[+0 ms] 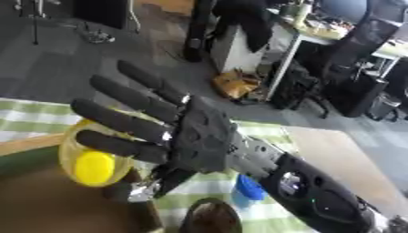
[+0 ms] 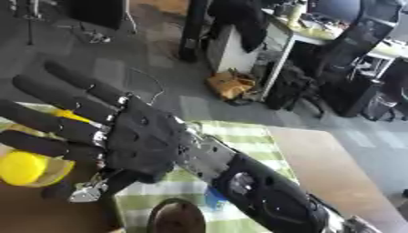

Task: Pick up objects on the table and place them in the box.

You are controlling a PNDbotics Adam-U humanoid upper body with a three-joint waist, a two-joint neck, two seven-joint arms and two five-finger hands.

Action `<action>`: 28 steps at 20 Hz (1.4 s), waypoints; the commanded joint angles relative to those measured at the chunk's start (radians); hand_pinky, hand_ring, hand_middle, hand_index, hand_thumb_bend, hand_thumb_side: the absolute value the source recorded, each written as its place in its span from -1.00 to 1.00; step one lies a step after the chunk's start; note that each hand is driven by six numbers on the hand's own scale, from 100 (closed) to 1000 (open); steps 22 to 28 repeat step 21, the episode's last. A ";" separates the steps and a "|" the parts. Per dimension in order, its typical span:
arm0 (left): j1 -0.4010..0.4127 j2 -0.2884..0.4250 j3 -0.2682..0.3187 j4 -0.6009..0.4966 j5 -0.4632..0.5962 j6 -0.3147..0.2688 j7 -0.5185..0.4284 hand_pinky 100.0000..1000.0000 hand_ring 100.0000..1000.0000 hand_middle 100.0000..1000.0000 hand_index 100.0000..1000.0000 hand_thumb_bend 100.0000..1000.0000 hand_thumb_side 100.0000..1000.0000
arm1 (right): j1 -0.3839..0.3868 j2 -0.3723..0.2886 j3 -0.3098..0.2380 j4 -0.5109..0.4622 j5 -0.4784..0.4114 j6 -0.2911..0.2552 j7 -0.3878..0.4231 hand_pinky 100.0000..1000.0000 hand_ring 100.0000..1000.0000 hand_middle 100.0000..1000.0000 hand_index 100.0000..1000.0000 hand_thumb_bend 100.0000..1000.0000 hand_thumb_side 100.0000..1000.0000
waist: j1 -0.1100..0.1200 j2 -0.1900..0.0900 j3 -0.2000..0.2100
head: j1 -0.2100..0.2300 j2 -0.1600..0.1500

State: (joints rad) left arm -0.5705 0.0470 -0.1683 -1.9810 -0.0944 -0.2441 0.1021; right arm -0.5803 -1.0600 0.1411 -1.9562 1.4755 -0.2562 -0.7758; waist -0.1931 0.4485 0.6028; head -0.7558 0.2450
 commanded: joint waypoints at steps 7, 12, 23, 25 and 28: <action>-0.004 -0.003 -0.007 -0.019 0.019 -0.004 -0.021 0.58 0.68 0.56 0.37 -0.99 1.00 | -0.007 -0.038 -0.020 -0.009 -0.028 -0.006 0.025 0.93 1.00 1.00 0.91 -0.50 1.00 | 0.013 -0.016 -0.001 | 0.000 -0.009; -0.001 -0.003 -0.007 -0.019 0.023 -0.003 -0.030 0.58 0.68 0.56 0.37 -0.99 1.00 | -0.005 -0.037 -0.023 -0.006 -0.039 -0.003 0.024 0.92 1.00 1.00 0.91 -0.53 1.00 | 0.014 -0.016 -0.006 | 0.003 -0.010; 0.002 -0.009 -0.008 -0.019 0.014 -0.005 -0.035 0.57 0.68 0.55 0.37 -0.99 1.00 | 0.002 -0.043 -0.030 -0.019 -0.021 0.002 0.012 0.92 1.00 1.00 0.91 -0.72 1.00 | 0.018 -0.025 -0.013 | -0.008 -0.010; 0.002 -0.009 -0.008 -0.019 0.014 -0.005 -0.035 0.57 0.68 0.55 0.37 -0.99 1.00 | 0.002 -0.043 -0.030 -0.019 -0.021 0.002 0.012 0.92 1.00 1.00 0.91 -0.72 1.00 | 0.018 -0.025 -0.013 | -0.008 -0.010; 0.002 -0.009 -0.008 -0.019 0.014 -0.005 -0.035 0.57 0.68 0.55 0.37 -0.99 1.00 | 0.002 -0.043 -0.030 -0.019 -0.021 0.002 0.012 0.92 1.00 1.00 0.91 -0.72 1.00 | 0.018 -0.025 -0.013 | -0.008 -0.010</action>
